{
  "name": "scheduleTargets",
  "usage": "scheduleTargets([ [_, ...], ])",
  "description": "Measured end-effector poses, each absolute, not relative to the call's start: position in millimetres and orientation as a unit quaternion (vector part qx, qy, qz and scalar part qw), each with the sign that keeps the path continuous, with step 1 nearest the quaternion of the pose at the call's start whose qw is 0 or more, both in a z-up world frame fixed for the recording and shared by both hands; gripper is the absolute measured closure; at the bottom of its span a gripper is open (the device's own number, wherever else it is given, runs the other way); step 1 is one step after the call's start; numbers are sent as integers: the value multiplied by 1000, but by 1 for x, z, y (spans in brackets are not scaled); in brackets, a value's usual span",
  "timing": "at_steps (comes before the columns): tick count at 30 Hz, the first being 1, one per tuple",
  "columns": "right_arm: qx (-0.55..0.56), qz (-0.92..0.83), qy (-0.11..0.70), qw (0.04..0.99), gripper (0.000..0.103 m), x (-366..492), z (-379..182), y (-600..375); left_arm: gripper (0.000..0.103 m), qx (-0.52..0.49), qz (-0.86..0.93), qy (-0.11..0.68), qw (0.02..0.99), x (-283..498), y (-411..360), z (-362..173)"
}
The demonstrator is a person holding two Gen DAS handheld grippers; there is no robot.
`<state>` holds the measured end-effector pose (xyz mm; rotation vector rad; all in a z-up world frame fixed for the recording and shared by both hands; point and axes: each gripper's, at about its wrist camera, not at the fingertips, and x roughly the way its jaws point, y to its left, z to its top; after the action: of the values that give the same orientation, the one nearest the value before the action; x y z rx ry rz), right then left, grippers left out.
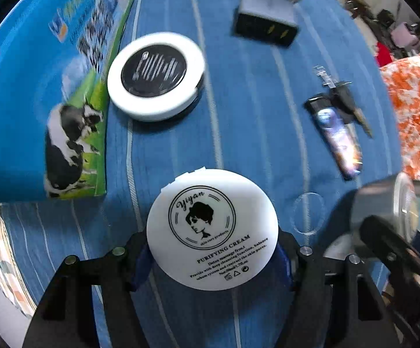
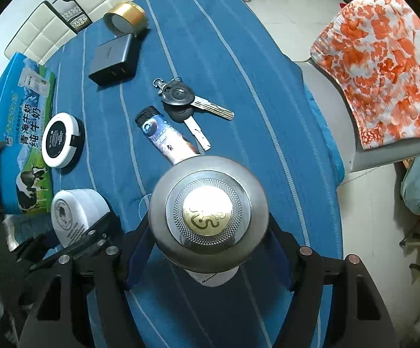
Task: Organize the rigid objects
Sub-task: 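Grasp the white Purifying Cream jar with the left tool, then place the cream jar in the carton with the left tool while the right tool places the speaker beside it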
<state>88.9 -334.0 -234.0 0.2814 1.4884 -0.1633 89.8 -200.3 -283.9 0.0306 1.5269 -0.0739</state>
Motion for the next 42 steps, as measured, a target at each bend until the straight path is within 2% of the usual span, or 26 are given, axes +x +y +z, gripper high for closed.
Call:
scheduleTargets([
  [12, 129, -68, 667, 730, 30, 77, -213, -343, 38, 13, -74, 646, 759, 74, -179, -228],
  [20, 132, -30, 630, 765, 30, 82, -138, -320, 38, -28, -97, 599, 795, 76, -135, -143],
  [27, 128, 35, 596, 792, 30, 112, -78, -238, 38, -45, -66, 561, 824, 90, -55, -82],
  [34, 119, 83, 593, 792, 30, 157, -70, -134, 38, -74, -21, 576, 814, 112, 38, -88],
  [42, 83, 98, 626, 769, 30, 206, -119, -34, 38, -85, 5, 626, 775, 162, 114, -149],
])
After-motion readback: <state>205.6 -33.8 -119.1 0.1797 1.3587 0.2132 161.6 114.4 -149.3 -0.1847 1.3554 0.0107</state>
